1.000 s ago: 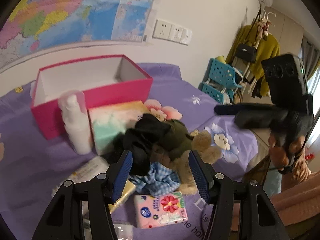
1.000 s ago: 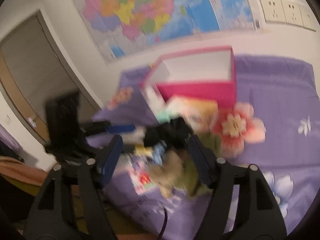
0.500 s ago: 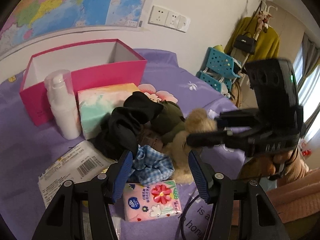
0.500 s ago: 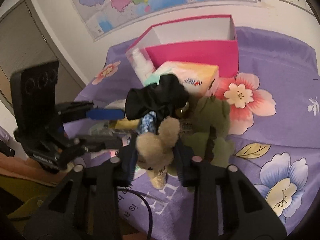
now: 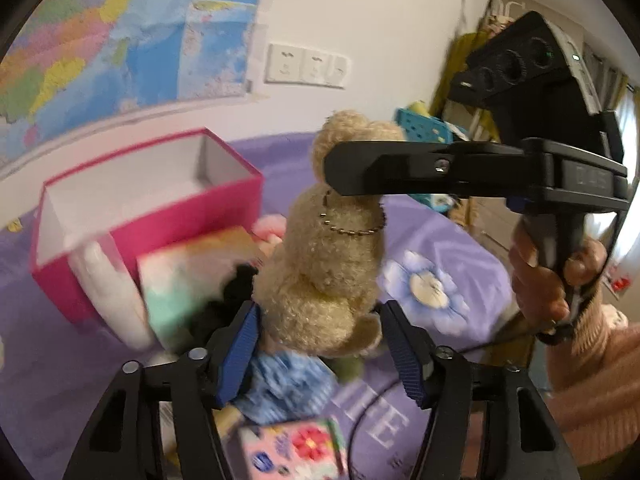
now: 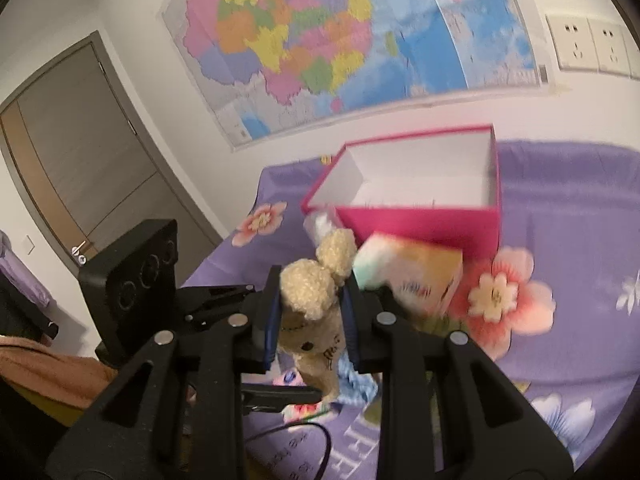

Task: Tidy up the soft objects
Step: 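Grasp the brown teddy bear with the right tool, then lower the teddy bear into the pink box and open the right tool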

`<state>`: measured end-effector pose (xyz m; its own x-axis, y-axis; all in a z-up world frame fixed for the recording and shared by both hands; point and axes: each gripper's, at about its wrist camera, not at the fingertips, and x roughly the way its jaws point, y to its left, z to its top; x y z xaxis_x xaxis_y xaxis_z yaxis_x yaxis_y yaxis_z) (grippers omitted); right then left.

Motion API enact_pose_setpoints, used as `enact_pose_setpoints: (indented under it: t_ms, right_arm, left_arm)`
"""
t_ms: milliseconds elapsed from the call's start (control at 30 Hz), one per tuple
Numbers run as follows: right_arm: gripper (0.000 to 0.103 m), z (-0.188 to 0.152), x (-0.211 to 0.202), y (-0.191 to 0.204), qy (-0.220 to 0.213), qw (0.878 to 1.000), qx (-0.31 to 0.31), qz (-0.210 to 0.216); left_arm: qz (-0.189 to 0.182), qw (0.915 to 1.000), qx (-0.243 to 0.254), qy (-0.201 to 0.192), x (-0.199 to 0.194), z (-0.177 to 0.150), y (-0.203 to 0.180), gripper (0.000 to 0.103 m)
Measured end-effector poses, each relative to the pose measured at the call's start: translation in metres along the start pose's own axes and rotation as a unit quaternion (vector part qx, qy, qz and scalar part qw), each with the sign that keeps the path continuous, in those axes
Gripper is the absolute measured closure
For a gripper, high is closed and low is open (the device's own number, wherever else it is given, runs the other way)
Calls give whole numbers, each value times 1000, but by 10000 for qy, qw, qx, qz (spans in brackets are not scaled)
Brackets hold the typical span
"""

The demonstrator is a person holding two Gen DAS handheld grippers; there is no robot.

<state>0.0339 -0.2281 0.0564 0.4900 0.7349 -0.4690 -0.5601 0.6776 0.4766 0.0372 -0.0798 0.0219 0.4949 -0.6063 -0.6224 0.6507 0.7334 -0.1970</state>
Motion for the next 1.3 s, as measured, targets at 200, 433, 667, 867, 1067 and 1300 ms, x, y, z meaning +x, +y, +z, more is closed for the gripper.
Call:
enact_pose_setpoints:
  t_ms: [200, 433, 667, 867, 1067, 1300]
  right_arm:
    - [74, 36, 7, -19, -309, 9995, 94, 12]
    - [74, 73, 29, -51, -475, 9984, 316, 2]
    - [74, 93, 58, -81, -475, 9976, 495, -73]
    - [74, 97, 82, -114, -396, 9952, 882, -117]
    - [74, 90, 100, -137, -224, 9931, 1116, -296]
    - [74, 76, 94, -150, -57, 9905, 1260, -541]
  left_arm:
    - [488, 9987, -52, -147, 6, 37, 23, 52]
    - [1009, 9947, -169, -30, 32, 80, 56, 54]
    - [1465, 9884, -304, 251, 62, 104, 86, 55]
    - [1636, 9845, -420, 470, 82, 111, 104, 55]
    - [1742, 9817, -410, 650, 99, 111, 110, 55]
    - [1628, 9847, -501, 359, 81, 102, 109, 54]
